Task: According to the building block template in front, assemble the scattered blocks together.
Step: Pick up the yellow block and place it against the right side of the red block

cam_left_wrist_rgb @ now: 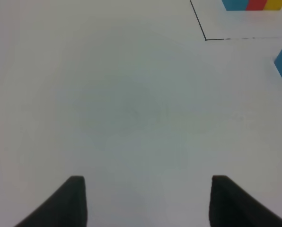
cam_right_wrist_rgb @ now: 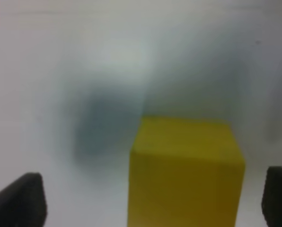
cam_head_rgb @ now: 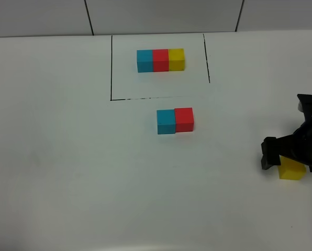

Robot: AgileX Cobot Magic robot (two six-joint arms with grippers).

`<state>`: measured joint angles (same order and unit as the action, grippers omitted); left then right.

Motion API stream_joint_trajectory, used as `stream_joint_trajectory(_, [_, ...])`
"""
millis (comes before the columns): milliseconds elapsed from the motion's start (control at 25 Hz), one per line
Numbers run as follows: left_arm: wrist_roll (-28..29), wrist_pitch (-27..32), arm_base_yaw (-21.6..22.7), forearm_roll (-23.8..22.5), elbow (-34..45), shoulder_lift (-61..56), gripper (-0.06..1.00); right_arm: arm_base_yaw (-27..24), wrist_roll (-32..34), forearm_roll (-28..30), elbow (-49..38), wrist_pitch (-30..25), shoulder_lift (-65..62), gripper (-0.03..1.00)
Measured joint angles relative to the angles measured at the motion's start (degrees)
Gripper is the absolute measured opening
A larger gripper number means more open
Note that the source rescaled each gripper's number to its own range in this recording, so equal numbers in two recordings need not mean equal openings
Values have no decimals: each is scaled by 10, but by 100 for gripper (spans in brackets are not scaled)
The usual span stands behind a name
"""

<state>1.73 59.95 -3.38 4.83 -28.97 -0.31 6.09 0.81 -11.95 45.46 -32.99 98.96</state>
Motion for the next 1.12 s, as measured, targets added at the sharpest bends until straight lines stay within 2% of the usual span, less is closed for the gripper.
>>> stream_joint_trajectory(120, [0,0,0,0,0,0,26,0,1,-1,-1,8,21,77])
stream_joint_trajectory(200, [0,0,0,0,0,0,26,0,1,-1,-1,11,27,68])
stream_joint_trajectory(280, [0,0,0,0,0,0,26,0,1,-1,-1,13,29,49])
stream_joint_trajectory(360, [0,0,0,0,0,0,26,0,1,-1,-1,12,29,22])
stream_joint_trajectory(400, [0,0,0,0,0,0,26,0,1,-1,-1,11,29,4])
stream_joint_trajectory(560, [0,0,0,0,0,0,26,2,-30,1,-1,6,24,2])
stream_joint_trajectory(720, [0,0,0,0,0,0,26,38,-193,27,35,-38,15,2])
stream_joint_trajectory(800, [0,0,0,0,0,0,26,64,-311,50,77,-60,15,2])
stream_joint_trajectory(960, [0,0,0,0,0,0,26,110,-497,76,185,-113,44,2])
stream_joint_trajectory(1120, [0,0,0,0,0,0,26,147,-606,102,322,-204,123,2])
